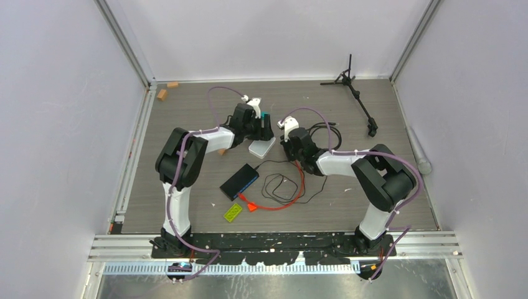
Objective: Insert the plug into the switch port
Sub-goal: Insert the connector into the switch port.
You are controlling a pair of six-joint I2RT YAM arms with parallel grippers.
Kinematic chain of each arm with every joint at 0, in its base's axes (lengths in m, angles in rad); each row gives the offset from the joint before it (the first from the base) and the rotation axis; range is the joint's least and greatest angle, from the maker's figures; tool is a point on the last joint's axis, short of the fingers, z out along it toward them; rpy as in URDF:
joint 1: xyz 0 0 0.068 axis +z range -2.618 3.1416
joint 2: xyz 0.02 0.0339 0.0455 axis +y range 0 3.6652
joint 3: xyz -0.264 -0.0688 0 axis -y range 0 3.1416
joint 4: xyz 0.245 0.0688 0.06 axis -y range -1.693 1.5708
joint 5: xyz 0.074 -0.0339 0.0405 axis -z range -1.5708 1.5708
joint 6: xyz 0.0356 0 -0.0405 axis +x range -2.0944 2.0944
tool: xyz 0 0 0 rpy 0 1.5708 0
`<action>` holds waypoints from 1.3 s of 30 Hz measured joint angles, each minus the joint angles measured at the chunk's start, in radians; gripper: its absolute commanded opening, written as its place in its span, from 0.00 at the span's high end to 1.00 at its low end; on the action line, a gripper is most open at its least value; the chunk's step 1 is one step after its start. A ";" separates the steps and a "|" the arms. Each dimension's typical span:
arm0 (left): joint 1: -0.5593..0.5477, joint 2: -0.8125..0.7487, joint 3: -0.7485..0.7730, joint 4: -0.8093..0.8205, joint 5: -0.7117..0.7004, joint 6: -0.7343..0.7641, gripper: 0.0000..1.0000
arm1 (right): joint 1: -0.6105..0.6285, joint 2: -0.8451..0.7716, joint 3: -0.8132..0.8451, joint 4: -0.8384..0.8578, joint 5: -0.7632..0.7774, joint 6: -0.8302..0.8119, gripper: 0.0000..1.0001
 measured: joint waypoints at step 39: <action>0.006 0.034 0.035 -0.013 0.134 0.008 0.43 | -0.009 0.061 -0.013 0.091 -0.143 -0.031 0.99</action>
